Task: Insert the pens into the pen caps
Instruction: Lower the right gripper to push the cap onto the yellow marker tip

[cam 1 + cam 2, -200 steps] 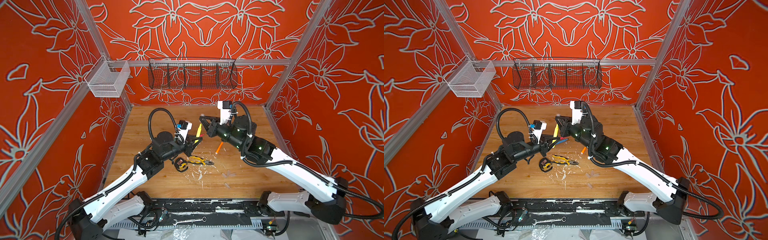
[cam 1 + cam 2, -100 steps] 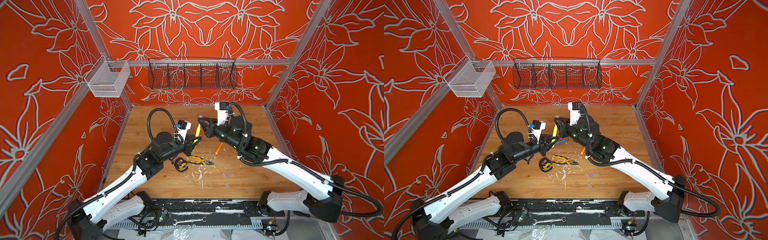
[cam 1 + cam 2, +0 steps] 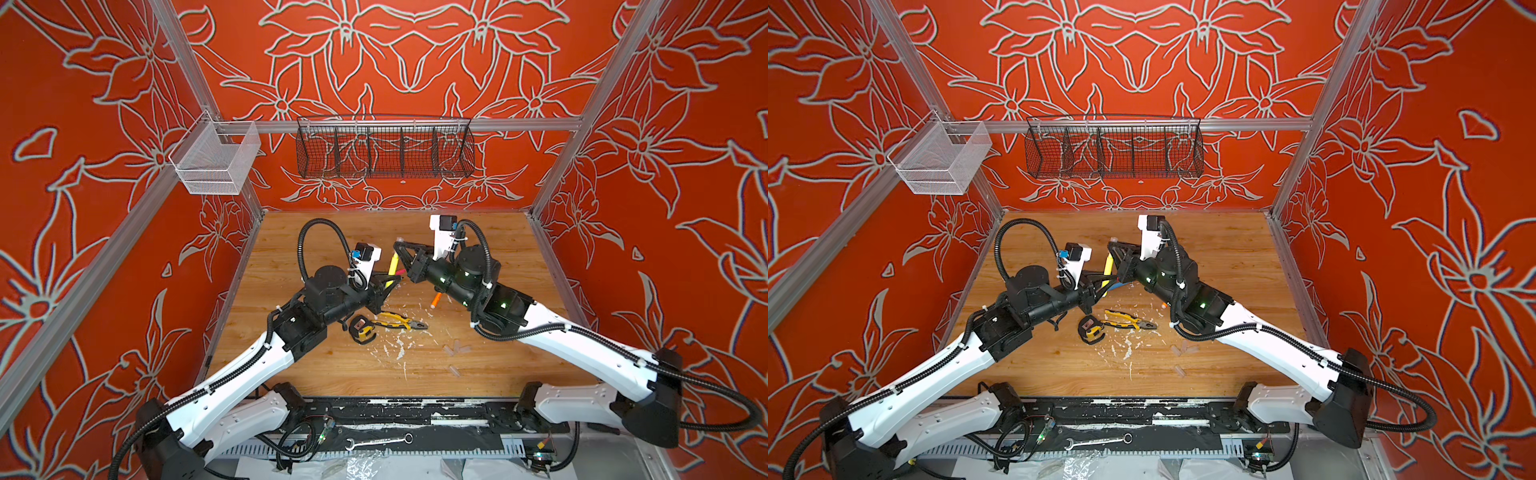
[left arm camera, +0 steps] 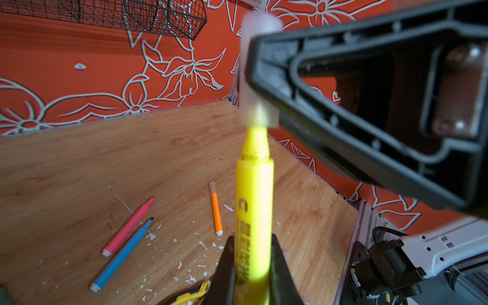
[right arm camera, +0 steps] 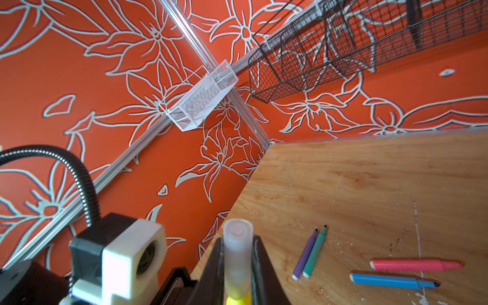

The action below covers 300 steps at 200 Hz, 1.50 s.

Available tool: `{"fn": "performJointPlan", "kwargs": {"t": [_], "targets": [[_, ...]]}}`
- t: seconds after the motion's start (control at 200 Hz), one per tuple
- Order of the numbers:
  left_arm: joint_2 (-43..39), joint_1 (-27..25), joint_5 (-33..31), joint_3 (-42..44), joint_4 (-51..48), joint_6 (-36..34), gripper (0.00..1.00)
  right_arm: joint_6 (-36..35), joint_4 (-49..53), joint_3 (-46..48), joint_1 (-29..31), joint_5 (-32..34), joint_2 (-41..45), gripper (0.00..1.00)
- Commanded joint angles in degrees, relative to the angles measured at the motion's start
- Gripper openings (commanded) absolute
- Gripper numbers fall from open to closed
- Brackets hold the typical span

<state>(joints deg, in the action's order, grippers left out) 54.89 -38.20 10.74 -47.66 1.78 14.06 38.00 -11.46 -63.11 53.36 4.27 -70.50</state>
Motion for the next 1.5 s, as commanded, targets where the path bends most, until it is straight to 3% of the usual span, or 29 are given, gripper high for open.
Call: {"fn": "performJointPlan", "kwargs": {"t": [0.0, 0.285, 0.5, 0.696, 1.016, 1.346, 1.496], "targets": [[-0.84, 0.14, -1.40, -0.07, 2.98, 0.90, 0.00, -0.02, -4.72, 1.39, 1.73, -0.67, 1.50, 0.00], [-1.02, 0.07, -0.54, 0.55, 4.08, 1.40, 0.00, -1.36, -6.11, 1.32, 2.79, -1.03, 0.57, 0.00], [-1.45, 0.23, -0.64, 0.72, 4.37, 0.69, 0.00, -3.23, -6.82, 3.06, 3.10, 1.65, 3.65, 0.37], [-2.29, 0.13, 0.81, 1.84, 5.67, -1.92, 0.00, -5.09, -4.94, 3.17, 3.11, 4.50, 6.97, 0.56], [-2.01, 0.14, 10.10, 3.84, 10.17, -5.10, 0.00, -5.30, 6.01, -3.22, 2.80, 6.36, 8.24, 0.57], [-1.45, 0.11, 10.39, 4.17, 10.87, -5.30, 0.00, -3.74, 11.72, -9.12, 2.55, 3.81, 2.47, 0.51], [-2.10, 0.05, 10.91, 3.78, 10.13, -5.03, 0.00, -2.25, 12.34, -9.92, 2.11, 2.48, 0.55, 0.42]]}}
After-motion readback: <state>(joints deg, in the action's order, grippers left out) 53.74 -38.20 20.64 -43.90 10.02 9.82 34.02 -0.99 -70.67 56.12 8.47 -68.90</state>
